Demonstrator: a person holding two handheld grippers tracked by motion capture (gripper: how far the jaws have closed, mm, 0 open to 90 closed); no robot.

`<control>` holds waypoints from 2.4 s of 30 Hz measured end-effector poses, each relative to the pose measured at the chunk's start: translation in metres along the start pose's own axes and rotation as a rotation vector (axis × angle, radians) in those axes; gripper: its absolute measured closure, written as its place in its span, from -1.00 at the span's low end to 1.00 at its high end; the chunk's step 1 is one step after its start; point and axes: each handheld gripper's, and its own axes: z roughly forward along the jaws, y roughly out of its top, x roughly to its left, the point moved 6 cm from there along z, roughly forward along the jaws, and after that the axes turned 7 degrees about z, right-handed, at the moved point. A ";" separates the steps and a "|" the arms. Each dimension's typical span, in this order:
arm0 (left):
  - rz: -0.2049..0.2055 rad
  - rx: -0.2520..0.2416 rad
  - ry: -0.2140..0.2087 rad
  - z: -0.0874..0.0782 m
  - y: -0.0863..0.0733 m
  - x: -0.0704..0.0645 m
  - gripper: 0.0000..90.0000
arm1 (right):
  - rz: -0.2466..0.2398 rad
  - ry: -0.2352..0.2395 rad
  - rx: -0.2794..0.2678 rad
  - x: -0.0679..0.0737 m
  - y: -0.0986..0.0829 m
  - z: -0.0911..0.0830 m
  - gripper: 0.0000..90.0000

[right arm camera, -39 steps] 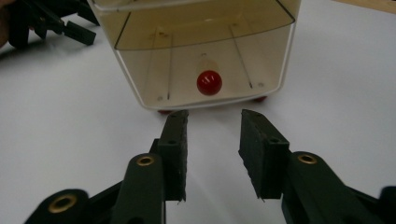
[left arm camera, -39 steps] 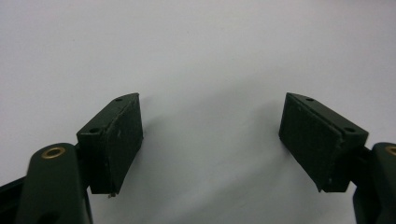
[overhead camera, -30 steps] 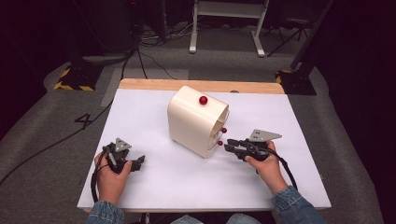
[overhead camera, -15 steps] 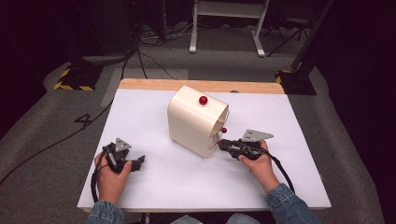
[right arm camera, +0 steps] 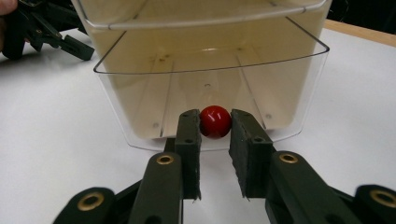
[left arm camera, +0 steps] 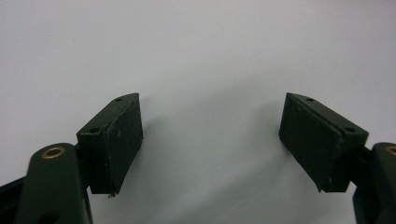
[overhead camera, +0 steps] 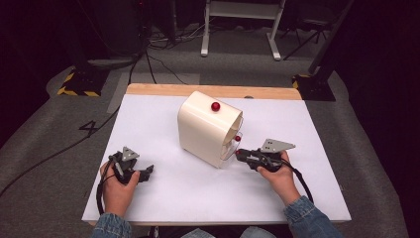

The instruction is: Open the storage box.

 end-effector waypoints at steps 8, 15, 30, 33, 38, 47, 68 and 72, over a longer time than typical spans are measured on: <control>-0.001 0.003 -0.003 0.000 0.000 0.000 -0.51 | 0.003 -0.011 -0.006 0.002 -0.002 -0.027 0.65; -0.001 0.003 -0.004 0.000 0.000 0.000 -0.51 | 0.004 -0.018 -0.015 0.005 -0.004 -0.047 0.65; -0.002 0.001 -0.002 0.000 0.000 0.000 -0.51 | 0.012 -0.038 0.020 0.004 -0.024 -0.076 0.64; -0.001 0.001 -0.002 0.000 0.000 0.000 -0.51 | 0.017 -0.042 0.034 0.002 -0.029 -0.076 0.69; -0.001 0.003 -0.003 0.000 0.000 0.000 -0.51 | 0.019 -0.035 0.062 0.001 -0.037 -0.075 0.75; -0.002 0.003 -0.003 0.000 0.000 0.000 -0.51 | 0.026 -0.047 0.054 -0.001 -0.036 -0.076 0.63; 0.000 -0.002 0.002 0.000 0.000 0.000 -0.51 | 0.007 -0.102 0.016 0.003 0.005 -0.089 0.22; 0.000 -0.001 0.000 0.000 0.000 0.000 -0.51 | 0.001 -0.093 0.017 0.005 0.018 -0.083 0.17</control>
